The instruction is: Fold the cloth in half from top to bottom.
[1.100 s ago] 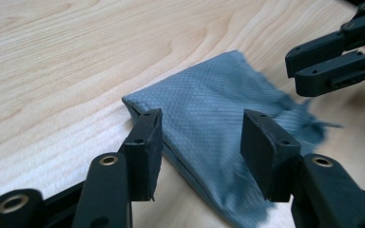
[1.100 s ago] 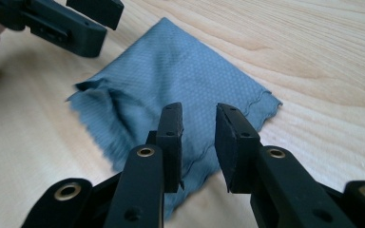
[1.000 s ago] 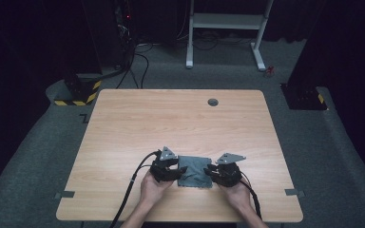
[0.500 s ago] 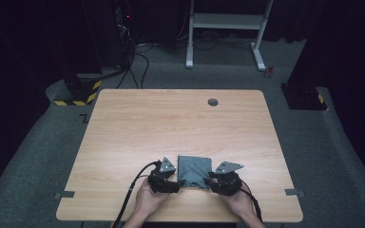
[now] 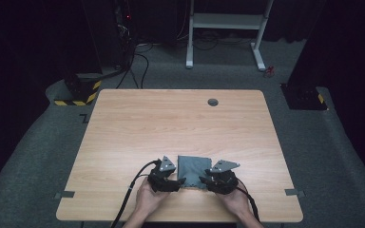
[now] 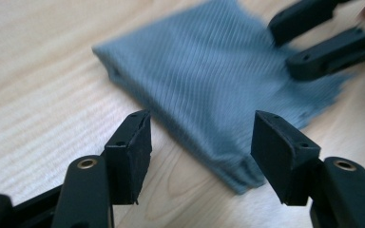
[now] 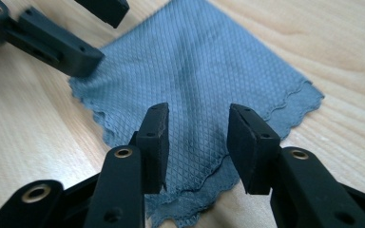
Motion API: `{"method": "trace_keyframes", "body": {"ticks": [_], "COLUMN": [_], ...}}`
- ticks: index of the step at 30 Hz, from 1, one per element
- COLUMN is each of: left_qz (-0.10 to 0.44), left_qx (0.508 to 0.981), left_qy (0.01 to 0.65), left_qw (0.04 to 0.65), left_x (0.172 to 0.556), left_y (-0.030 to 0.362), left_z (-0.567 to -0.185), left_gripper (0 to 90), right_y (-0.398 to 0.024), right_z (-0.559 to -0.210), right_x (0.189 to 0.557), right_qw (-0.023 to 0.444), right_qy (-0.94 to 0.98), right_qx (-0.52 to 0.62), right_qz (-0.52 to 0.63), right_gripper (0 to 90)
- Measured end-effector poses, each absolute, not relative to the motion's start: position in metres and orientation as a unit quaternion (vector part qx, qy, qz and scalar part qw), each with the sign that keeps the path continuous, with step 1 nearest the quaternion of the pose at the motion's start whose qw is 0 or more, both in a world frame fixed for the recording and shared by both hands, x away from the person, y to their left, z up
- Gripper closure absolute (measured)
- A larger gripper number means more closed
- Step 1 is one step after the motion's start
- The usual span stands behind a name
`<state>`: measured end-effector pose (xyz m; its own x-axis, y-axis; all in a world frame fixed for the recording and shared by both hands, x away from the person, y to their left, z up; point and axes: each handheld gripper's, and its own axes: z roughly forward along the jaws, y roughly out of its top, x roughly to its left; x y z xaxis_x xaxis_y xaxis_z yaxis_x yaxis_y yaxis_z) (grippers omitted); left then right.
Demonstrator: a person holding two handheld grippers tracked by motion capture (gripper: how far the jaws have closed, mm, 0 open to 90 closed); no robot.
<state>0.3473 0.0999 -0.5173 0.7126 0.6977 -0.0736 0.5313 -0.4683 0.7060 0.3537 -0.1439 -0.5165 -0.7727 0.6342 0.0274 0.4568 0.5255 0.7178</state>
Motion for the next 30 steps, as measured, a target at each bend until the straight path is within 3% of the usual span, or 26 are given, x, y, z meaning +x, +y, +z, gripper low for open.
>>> {"method": "trace_keyframes", "body": {"ticks": [5,11,17,26,30], "left_qz": [0.122,0.09,0.124,0.133,0.14], "left_qx": [0.848,0.825,0.813,0.816,0.835], "left_qy": [0.365,0.375,0.41,0.428,0.403], "left_qw": [0.363,0.413,0.395,0.365,0.348], "left_x": [0.342,0.349,0.381,0.415,0.415], "left_y": [0.111,0.119,0.111,0.102,0.097], "left_z": [-0.517,-0.507,-0.502,-0.512,-0.514], "left_gripper": [38.7,38.5,43.5,50.9,60.7], "right_y": [-0.155,-0.169,-0.158,-0.147,-0.146], "right_z": [-0.518,-0.509,-0.505,-0.51,-0.514], "right_x": [0.351,0.362,0.392,0.418,0.421], "right_qw": [0.126,0.132,0.136,0.136,0.125], "right_qy": [0.867,0.851,0.839,0.84,0.852], "right_qx": [0.319,0.345,0.37,0.388,0.376], "right_qz": [0.362,0.374,0.376,0.354,0.342], "right_gripper": [59.0,59.4,62.3,66.4,75.5]}}
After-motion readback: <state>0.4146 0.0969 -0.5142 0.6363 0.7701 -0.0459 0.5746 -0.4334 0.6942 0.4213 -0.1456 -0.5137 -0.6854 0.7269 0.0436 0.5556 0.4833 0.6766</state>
